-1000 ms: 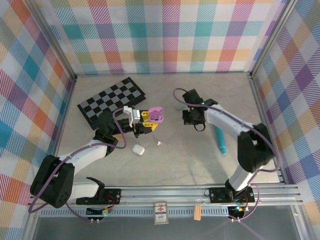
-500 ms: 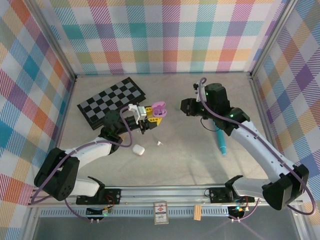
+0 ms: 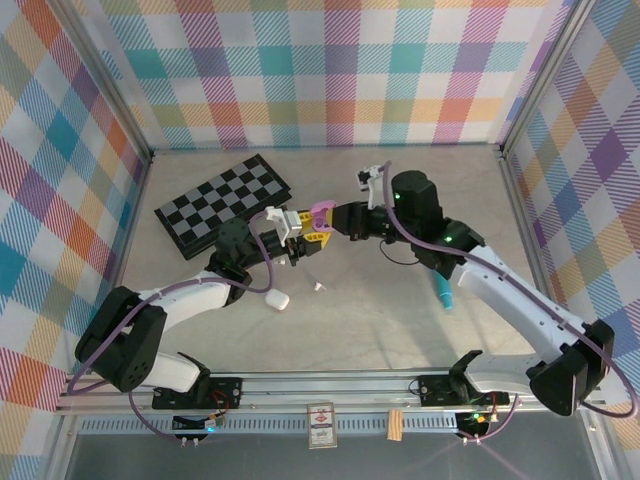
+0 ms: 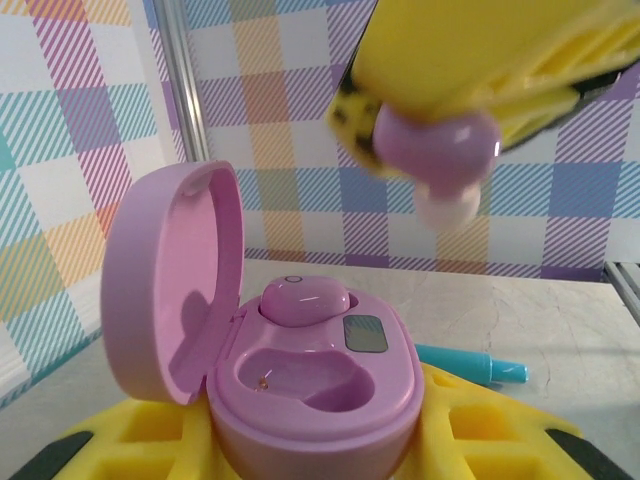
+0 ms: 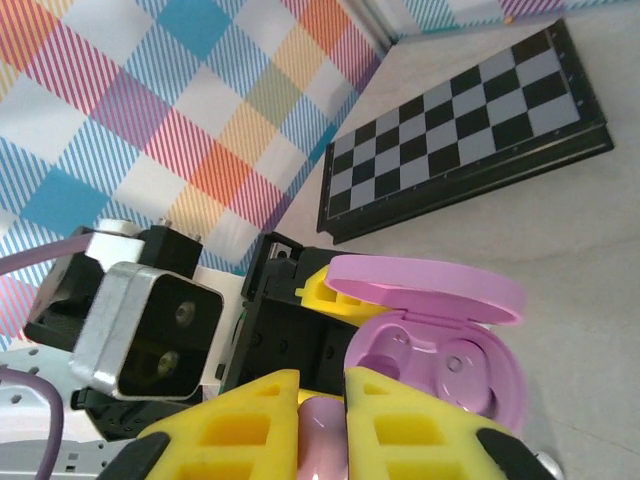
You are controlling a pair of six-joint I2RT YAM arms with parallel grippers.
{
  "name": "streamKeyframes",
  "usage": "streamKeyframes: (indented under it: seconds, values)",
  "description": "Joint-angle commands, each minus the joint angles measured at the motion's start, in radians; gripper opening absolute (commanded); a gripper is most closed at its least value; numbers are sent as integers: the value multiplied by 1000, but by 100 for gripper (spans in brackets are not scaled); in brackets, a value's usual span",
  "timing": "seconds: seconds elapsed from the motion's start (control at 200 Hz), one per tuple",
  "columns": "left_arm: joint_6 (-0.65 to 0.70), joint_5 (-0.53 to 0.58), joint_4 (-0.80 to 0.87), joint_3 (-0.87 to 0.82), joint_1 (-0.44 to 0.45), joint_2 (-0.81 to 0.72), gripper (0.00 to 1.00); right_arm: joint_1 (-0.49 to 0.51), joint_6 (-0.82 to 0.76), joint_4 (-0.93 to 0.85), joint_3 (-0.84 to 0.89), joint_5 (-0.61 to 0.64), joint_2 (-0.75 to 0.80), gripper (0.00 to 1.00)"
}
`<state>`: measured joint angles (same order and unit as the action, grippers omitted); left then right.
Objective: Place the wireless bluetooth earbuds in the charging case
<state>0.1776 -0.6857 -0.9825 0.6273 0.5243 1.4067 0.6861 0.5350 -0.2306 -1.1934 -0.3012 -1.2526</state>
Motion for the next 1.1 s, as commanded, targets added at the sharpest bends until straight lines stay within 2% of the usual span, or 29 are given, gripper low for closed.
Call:
streamKeyframes:
  seconds: [0.0,0.34,0.665,1.1]
  values:
    - [17,6,-63,29,14,2,30,18,-4,53,-44,-24,-40,16]
    - [20,15,-64,18,17,-2,30,33,-13,86,-52,-10,-99,15]
    - [15,11,-58,16,17,-5,30,38,-31,81,-45,56,-114,15]
    - [19,14,-26,18,17,-34,30,43,-21,61,-17,90,-121,23]
